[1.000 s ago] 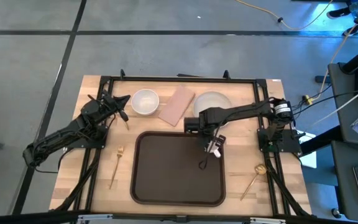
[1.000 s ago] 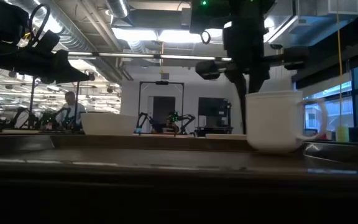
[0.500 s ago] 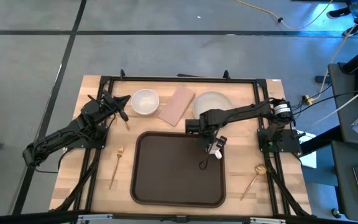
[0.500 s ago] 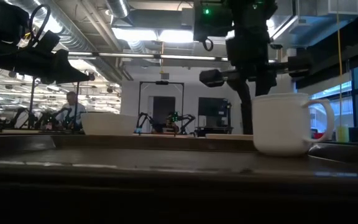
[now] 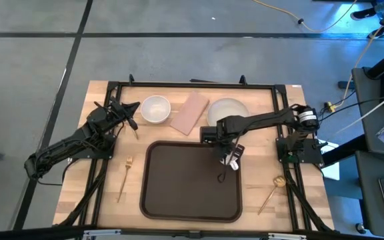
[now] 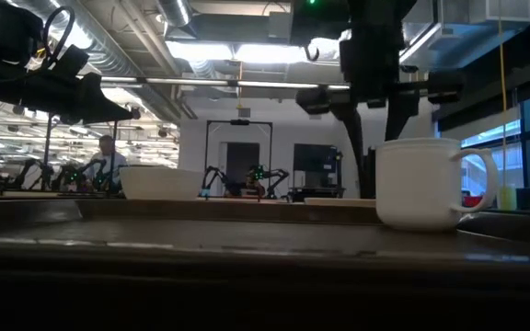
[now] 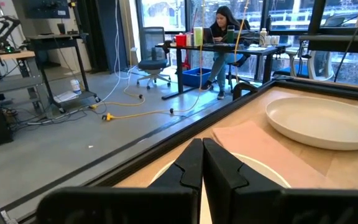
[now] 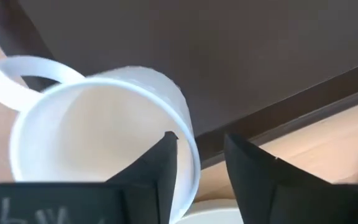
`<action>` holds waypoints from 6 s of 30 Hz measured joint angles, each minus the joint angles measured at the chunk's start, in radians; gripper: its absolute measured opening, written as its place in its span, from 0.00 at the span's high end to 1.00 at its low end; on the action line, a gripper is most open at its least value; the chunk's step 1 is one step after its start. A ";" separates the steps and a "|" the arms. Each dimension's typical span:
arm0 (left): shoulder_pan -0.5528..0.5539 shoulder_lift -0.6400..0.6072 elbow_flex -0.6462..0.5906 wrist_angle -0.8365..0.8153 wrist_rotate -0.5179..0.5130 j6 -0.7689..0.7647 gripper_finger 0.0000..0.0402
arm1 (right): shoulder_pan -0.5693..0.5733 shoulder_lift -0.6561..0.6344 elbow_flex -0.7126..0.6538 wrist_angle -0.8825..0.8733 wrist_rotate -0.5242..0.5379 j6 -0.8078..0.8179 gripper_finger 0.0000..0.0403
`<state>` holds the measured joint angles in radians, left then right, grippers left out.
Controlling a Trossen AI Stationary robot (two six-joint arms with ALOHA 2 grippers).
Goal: Set up tray
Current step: Put the white plate to the left of the white mug on the brown serving tray
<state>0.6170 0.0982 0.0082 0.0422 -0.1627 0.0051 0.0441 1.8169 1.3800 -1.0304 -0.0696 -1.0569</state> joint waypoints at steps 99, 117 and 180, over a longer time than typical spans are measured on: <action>0.000 0.005 0.000 0.000 0.004 -0.159 0.99 | -0.626 -0.528 -0.912 0.693 0.274 2.049 0.97; 0.000 0.005 0.000 0.000 0.004 -0.159 0.99 | -0.676 -0.525 -0.694 1.264 0.177 1.899 1.00; 0.000 0.005 0.000 -0.001 0.011 -0.158 0.99 | 0.027 0.616 0.900 0.066 -0.057 1.209 1.00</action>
<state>0.6167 0.1028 0.0082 0.0414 -0.1516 -0.1528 0.0711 2.4325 2.2803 -0.9644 -0.1264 0.1520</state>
